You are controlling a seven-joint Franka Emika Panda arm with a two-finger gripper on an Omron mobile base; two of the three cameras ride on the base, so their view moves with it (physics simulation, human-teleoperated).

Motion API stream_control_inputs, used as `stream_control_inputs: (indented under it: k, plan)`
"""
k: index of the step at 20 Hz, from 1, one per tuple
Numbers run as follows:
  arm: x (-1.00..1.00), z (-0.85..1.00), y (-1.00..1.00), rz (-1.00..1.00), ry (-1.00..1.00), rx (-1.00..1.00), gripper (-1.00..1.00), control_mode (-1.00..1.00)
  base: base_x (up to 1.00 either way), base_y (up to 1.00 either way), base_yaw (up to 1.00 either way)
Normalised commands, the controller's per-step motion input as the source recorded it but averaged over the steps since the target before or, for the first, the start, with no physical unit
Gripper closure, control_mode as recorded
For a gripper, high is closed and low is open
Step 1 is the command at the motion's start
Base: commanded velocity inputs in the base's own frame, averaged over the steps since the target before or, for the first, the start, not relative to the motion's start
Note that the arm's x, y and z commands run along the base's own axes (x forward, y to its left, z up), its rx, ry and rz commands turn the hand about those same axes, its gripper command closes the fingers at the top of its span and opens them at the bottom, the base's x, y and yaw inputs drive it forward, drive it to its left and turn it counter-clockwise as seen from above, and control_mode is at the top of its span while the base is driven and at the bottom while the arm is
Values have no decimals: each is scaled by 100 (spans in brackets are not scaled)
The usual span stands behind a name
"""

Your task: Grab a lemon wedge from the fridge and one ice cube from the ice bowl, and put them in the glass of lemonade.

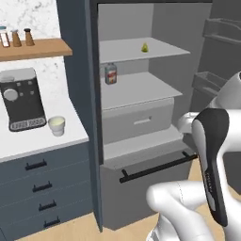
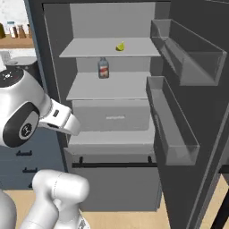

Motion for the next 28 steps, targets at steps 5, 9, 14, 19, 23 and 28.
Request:
stream_control_inputs:
  k: [5,9,14,19,23,28]
  plan:
    - [0,0,0,0,0,0,-100,100,30,0,23]
    - [0,0,0,0,0,0,-100,100,12,-48,15]
    - [0,0,0,0,0,0,-100,100,37,-52,12]
    - [0,0,0,0,0,0,-100,100,56,-29,1]
    - [0,0,0,0,0,0,-100,100,73,-25,0]
    - [0,0,0,0,0,0,-100,100,71,-15,1]
